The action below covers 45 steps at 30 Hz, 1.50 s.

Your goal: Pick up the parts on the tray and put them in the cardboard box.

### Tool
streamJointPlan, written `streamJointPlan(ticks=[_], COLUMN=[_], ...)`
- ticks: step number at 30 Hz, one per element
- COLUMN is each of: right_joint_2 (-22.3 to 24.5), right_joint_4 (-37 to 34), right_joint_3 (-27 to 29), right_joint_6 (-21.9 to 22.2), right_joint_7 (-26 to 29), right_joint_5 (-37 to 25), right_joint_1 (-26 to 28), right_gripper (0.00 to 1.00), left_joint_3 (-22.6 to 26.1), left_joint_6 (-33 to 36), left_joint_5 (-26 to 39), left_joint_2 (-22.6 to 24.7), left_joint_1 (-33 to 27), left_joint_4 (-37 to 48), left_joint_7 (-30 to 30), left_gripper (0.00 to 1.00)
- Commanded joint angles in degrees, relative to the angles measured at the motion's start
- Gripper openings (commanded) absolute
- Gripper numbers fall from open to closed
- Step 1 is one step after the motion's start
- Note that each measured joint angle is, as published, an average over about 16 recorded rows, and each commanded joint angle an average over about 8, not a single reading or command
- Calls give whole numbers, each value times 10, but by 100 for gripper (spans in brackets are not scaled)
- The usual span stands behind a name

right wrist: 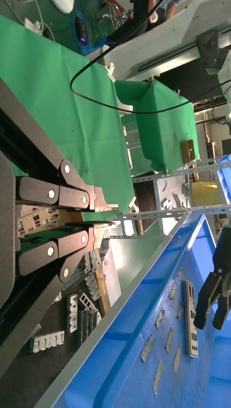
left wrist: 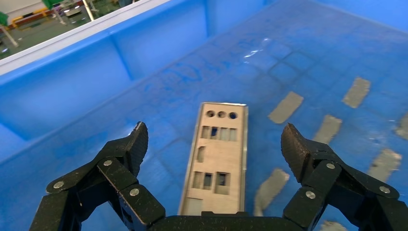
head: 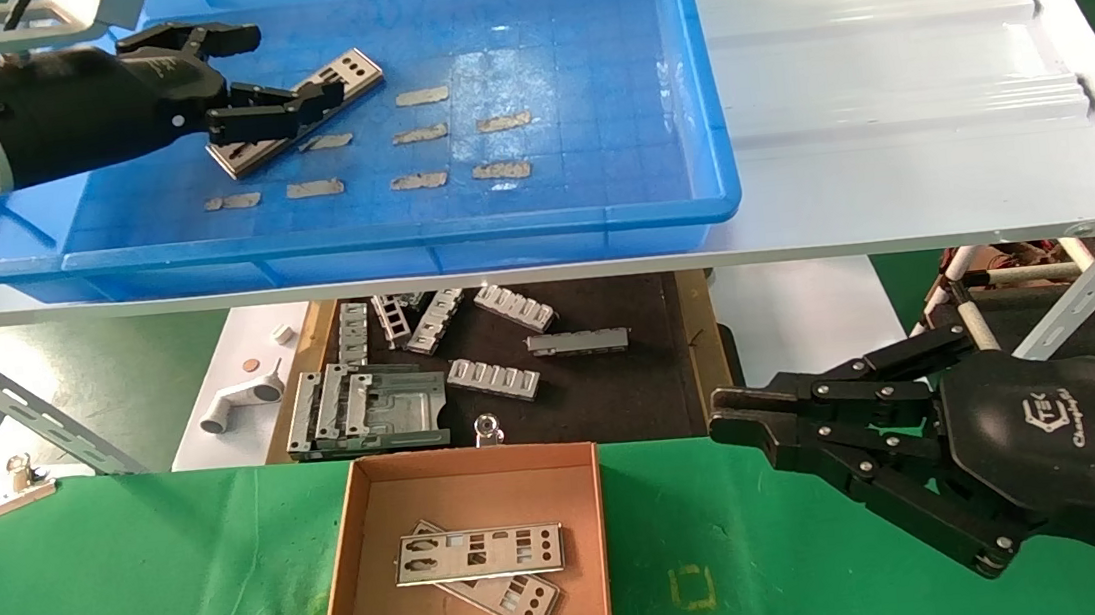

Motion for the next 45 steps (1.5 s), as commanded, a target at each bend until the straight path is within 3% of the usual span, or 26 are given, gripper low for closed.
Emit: streamJointPlan(ticks=[1,7,10,15,18,45], right_joint_2=[0,0,0,0,0,0], right_joint_4=[0,0,0,0,0,0], right_joint_3=[0,0,0,0,0,0], right_joint_6=[0,0,0,0,0,0], right_joint_7=[0,0,0,0,0,0], right_joint_5=[0,0,0,0,0,0], right_joint_1=[0,0,0,0,0,0], right_gripper=[0,0,0,0,0,0], left_joint_3=[2,5,5,4,4,4], left_joint_6=[-9,-4,-3,-2,0,2], left_joint_5=[3,8,9,7,6,7], left_joint_2=[6,12,15,18,20,25], left_joint_1=[-7,-16,-20,-23,-24,-29], left_joint_4=[16,42,54,68,73,97], left_joint_7=[6,16,18,22,25,40], left_gripper=[100,96,72,16,2,0])
